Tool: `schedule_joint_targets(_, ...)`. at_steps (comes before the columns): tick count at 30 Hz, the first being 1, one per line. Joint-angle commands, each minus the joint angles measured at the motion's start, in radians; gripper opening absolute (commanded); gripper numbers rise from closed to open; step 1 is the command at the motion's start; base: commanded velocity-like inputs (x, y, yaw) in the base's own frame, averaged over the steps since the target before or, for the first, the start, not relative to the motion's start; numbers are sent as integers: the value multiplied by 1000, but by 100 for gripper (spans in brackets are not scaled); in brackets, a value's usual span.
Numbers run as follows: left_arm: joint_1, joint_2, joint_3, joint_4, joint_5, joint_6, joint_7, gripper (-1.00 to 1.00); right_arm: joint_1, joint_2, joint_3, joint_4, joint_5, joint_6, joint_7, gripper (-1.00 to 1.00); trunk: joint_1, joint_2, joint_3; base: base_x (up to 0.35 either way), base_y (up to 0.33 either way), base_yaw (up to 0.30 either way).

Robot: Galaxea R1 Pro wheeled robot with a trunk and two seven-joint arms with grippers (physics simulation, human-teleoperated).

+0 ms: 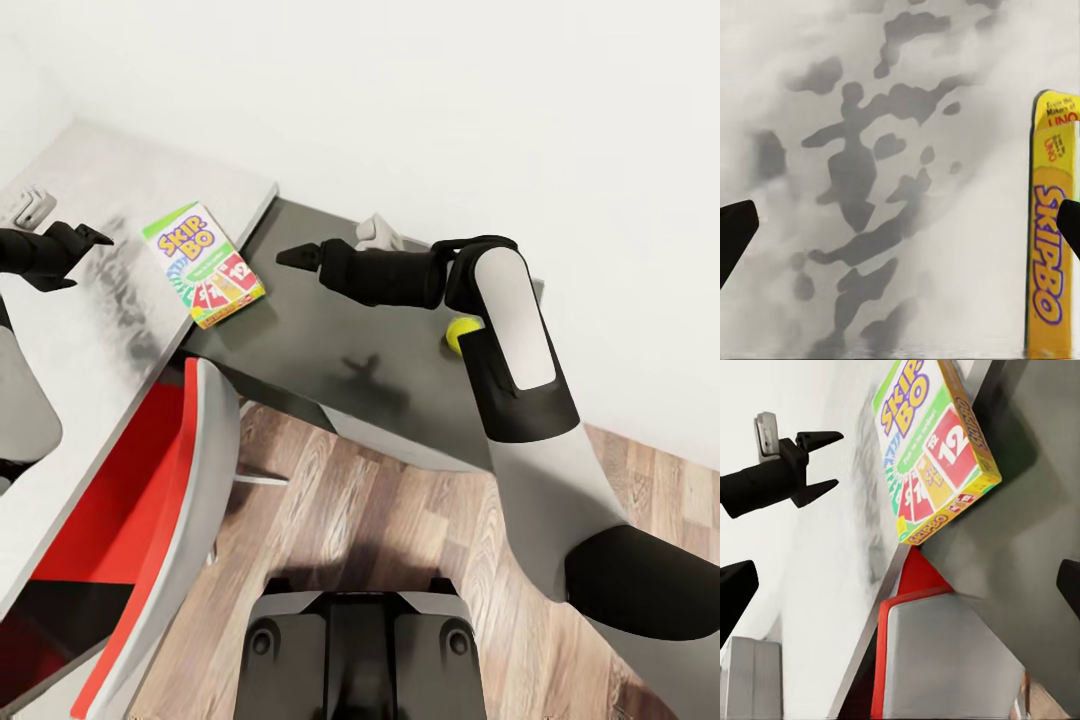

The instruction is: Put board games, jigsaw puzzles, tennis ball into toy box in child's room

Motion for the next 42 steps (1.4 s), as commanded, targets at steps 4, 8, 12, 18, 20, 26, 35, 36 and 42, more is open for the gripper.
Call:
schedule_joint_targets(4,5,0,1,0,11,3,9,100,-1,0,1,0,-9,1,-10,100,0,-2,-1,-165,0,1)
schedule_joint_targets(8,6,0,1,0,11,3,9,100,-1,0,2,0,-9,1,-10,100,0,-2,-1,-46,0,0)
schedule_joint_targets(12,6,1,1,0,11,3,9,100,-1,0,3,1,-9,1,-10,100,0,-2,3,-11,0,0)
schedule_joint_targets(18,6,6,3,0,23,3,9,100,-1,0,3,2,-9,2,-10,100,0,-2,11,-3,0,0)
schedule_joint_targets(20,6,8,3,0,41,3,8,100,-1,0,3,3,-9,3,-10,100,0,-2,14,0,0,0)
schedule_joint_targets(26,6,16,1,0,126,3,8,100,-1,0,3,11,-9,5,-10,100,0,-2,23,0,0,0)
schedule_joint_targets(35,6,70,-39,0,218,3,7,100,-1,0,3,15,-9,5,-10,100,0,-2,37,0,0,0)
schedule_joint_targets(36,6,74,-45,0,225,3,7,100,-1,0,3,16,-9,5,-10,100,0,-2,39,0,0,0)
schedule_joint_targets(42,6,118,-116,-1,316,3,6,100,-1,0,4,26,-10,3,-9,100,0,-2,48,0,0,0)
